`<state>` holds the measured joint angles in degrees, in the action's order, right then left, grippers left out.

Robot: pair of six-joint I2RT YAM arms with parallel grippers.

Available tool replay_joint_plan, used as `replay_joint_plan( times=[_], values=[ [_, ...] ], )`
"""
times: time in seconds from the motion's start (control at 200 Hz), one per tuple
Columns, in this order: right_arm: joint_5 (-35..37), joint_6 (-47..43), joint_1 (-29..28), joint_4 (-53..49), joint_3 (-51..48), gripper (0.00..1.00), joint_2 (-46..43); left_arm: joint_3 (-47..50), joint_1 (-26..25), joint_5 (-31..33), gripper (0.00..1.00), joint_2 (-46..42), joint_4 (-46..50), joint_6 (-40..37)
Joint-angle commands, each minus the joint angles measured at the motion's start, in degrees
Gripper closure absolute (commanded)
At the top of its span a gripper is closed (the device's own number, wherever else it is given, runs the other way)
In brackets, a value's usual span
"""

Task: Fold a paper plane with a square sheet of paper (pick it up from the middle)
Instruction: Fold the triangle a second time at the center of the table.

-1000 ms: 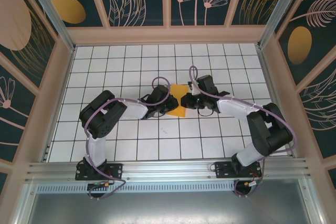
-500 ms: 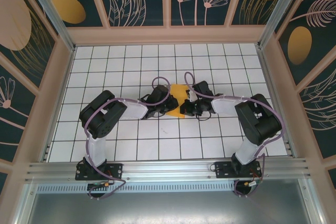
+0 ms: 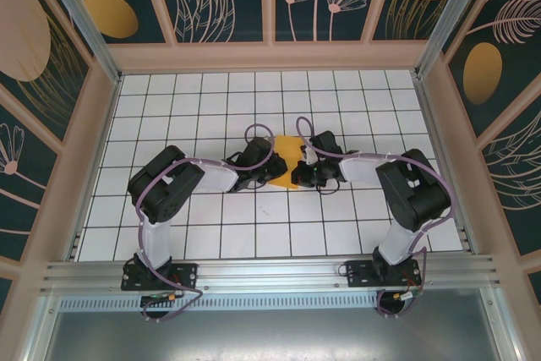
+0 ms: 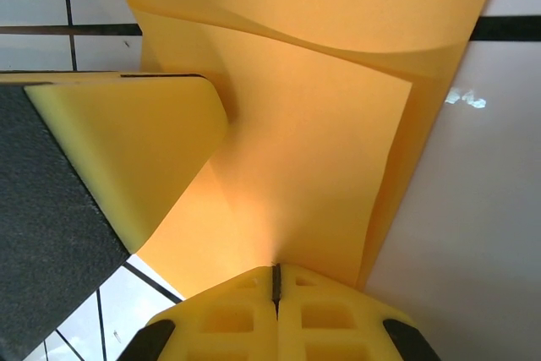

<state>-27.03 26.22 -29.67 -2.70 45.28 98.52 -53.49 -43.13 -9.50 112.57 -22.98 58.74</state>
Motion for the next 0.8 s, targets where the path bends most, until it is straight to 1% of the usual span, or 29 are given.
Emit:
replay_joint_plan(
  times=[0.0,0.095,0.22,0.415,0.796],
  values=[
    [2.8,-1.0,0.1,-4.8,-1.3,0.94,0.1,1.5,0.0,1.7,0.87,1.9,3.1,0.0],
    [1.3,-1.0,0.1,-5.3,-0.9,0.93,-2.0,1.6,0.0,1.7,0.87,1.9,2.9,0.1],
    [-0.9,-1.4,-0.5,-5.9,-1.4,0.93,-1.7,1.5,0.0,1.7,0.87,2.0,3.0,0.2],
    [-0.3,-2.0,-0.9,-7.3,-3.5,0.93,-2.5,1.4,0.0,1.6,0.88,2.2,3.3,0.2],
    [0.4,-4.9,-1.0,-11.9,-4.0,0.93,-5.1,1.1,0.0,1.7,0.88,2.1,3.8,0.0]
  ],
)
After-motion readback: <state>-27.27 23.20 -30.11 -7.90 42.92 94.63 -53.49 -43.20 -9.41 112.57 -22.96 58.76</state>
